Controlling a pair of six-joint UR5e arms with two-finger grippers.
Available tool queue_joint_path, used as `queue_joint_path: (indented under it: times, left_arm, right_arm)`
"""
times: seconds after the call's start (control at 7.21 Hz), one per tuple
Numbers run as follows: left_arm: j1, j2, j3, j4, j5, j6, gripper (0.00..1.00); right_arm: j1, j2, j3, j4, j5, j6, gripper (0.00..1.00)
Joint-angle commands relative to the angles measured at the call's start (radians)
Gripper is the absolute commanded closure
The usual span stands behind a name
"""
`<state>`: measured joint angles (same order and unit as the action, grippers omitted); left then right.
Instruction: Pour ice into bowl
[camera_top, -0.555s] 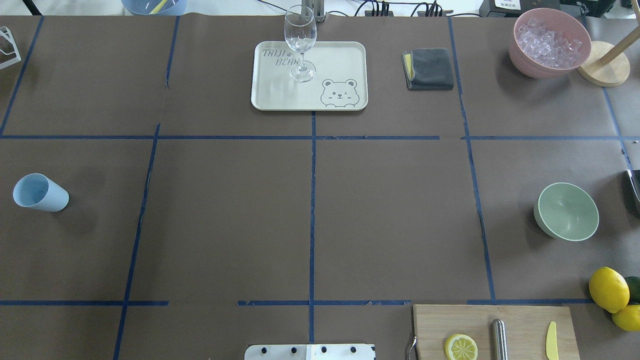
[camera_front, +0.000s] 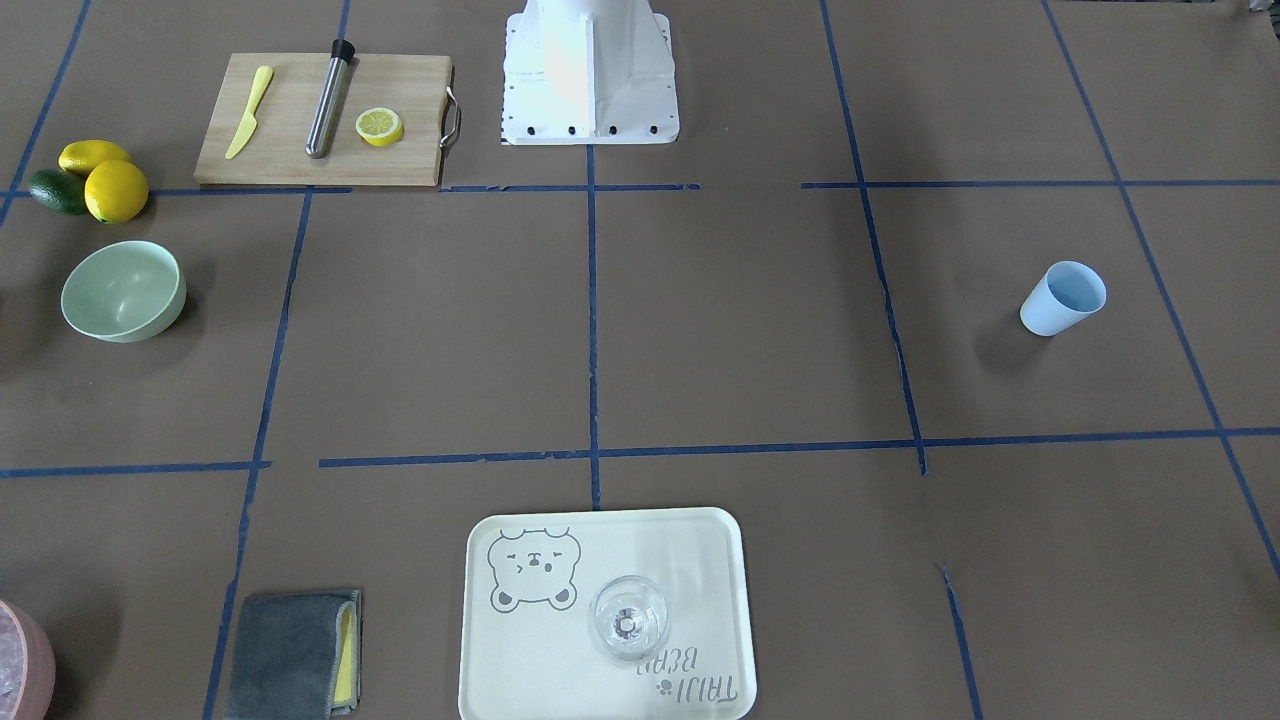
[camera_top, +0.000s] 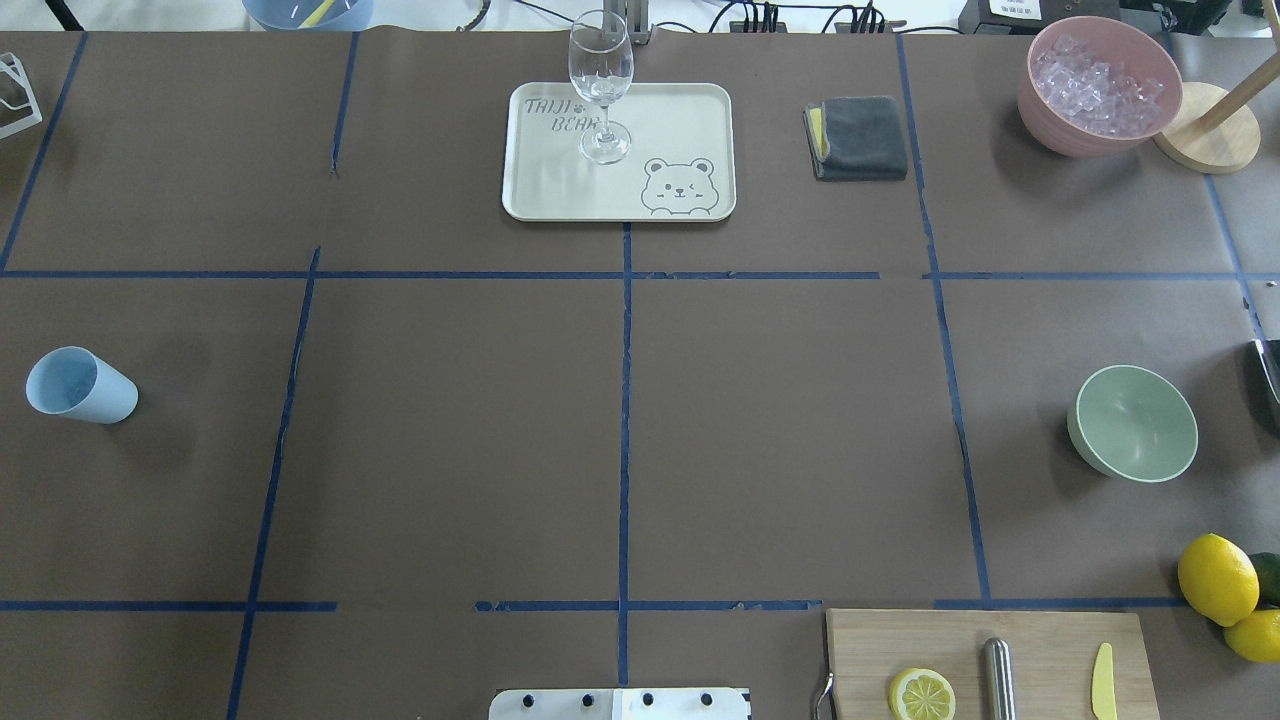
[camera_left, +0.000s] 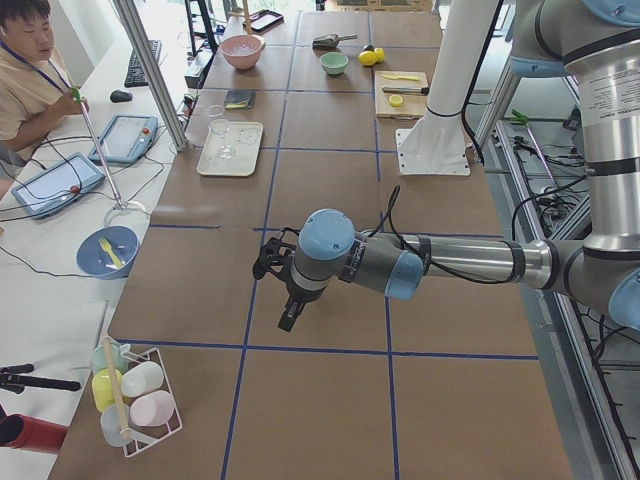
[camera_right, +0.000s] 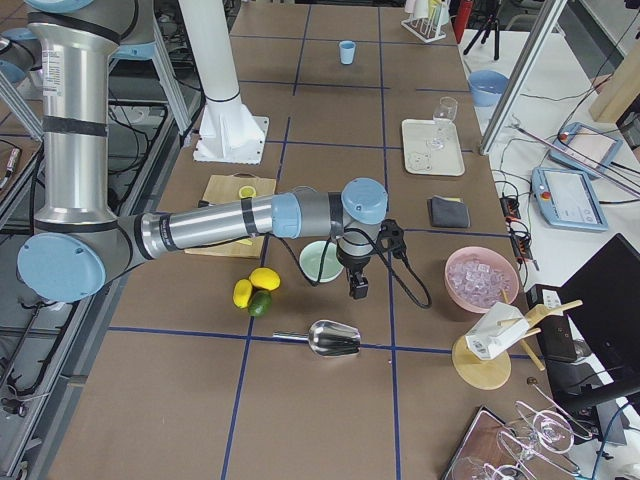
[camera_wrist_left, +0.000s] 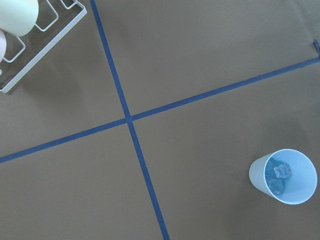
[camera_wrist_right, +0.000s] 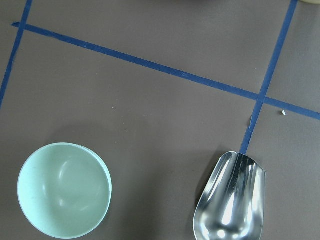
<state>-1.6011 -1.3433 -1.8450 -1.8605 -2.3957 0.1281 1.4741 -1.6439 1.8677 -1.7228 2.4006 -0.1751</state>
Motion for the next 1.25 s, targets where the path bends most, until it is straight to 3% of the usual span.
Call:
queue_joint_path:
  times: [0.0,0.28,0.42,0.69,0.83,0.97,1.11]
  left_arm:
    - [0.001,0.003,0.022,-0.005,0.004,0.002,0.0]
    - [0.003,0.003,0.038,-0.003,0.0,0.001,0.0]
    - [0.003,0.003,0.056,-0.008,-0.005,-0.008,0.0]
    - [0.004,0.004,0.061,-0.008,-0.004,-0.005,0.0]
    - [0.004,0.004,0.059,-0.009,-0.005,-0.005,0.0]
    - [0.004,0.004,0.059,-0.009,-0.007,-0.004,0.0]
    - [0.004,0.004,0.061,-0.009,-0.007,-0.004,0.0]
  right_arm:
    - [0.0,-0.008,-0.004,-0.001,0.005,0.008,0.0]
    - [0.0,-0.01,-0.004,0.0,0.026,0.006,0.0]
    - [-0.008,-0.02,-0.005,0.0,0.082,0.006,0.0]
    - [-0.069,-0.021,-0.007,0.05,0.117,0.18,0.0]
    - [-0.153,-0.051,-0.01,0.21,0.1,0.382,0.0]
    - [-0.231,-0.115,-0.021,0.456,0.006,0.549,0.0]
    - [-0.304,-0.131,-0.059,0.647,-0.029,0.761,0.0]
